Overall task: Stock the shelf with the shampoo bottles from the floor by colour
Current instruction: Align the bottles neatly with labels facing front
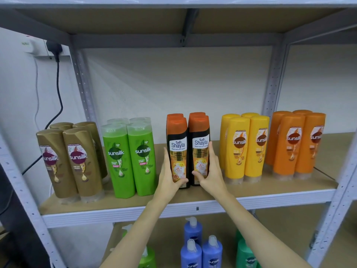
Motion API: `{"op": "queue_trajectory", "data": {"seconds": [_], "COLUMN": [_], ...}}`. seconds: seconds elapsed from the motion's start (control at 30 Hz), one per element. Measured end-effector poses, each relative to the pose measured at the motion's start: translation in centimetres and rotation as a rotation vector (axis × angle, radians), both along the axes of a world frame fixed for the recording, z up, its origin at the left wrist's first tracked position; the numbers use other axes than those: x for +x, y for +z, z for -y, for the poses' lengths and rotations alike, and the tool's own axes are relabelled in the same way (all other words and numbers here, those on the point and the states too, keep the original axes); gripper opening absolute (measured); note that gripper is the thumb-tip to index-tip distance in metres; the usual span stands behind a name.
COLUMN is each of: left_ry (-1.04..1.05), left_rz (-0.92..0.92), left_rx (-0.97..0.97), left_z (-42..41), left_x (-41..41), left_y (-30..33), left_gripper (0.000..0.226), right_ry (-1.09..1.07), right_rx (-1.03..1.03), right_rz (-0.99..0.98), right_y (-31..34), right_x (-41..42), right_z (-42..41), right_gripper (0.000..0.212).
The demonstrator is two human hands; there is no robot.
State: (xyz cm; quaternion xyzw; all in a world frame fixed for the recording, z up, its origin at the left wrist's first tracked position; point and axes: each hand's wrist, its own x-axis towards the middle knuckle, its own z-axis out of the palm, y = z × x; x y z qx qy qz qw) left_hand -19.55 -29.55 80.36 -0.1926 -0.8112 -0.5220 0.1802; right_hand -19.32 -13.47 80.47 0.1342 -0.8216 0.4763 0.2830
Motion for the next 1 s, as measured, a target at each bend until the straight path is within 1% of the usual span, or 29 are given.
{"op": "queue_trajectory", "data": {"seconds": [0.2,0.53,0.6,0.73,0.83,0.93,1.0], "left_ry": [0.016,0.101,0.114,0.137,0.142,0.099,0.068], "left_rz": [-0.014,0.016,0.007,-0.019,-0.014,0.037,0.042], "left_rx": [0.028,0.061,0.06,0.072,0.109,0.165,0.169], "left_z": [-0.6,-1.8,-1.8,-1.5,-1.1,-0.6,-0.3], "left_x": [0.2,0.9,0.9,0.9,0.8,0.7,0.5], "left_y": [-0.1,0.0,0.0,-0.2,-0.1,0.4,0.5], "left_gripper": [0.114,0.11,0.109,0.107,0.108,0.108,0.104], "right_ry": [0.037,0.125,0.15,0.162,0.148,0.161,0.175], "right_rx": [0.033,0.04,0.027,0.071,0.088,0.07,0.069], "right_rz": [-0.002,0.018,0.024,0.063,0.051,0.043,0.052], "right_y": [0.0,0.4,0.5,0.8,0.8,0.9,1.1], "right_x": [0.0,-0.1,0.1,0.5,0.6,0.4,0.1], "right_z": [-0.8,-2.5,-2.8,-2.7,-2.4,-2.7,-2.9], "right_gripper": [0.099,0.093,0.095,0.11,0.111,0.111,0.11]}}
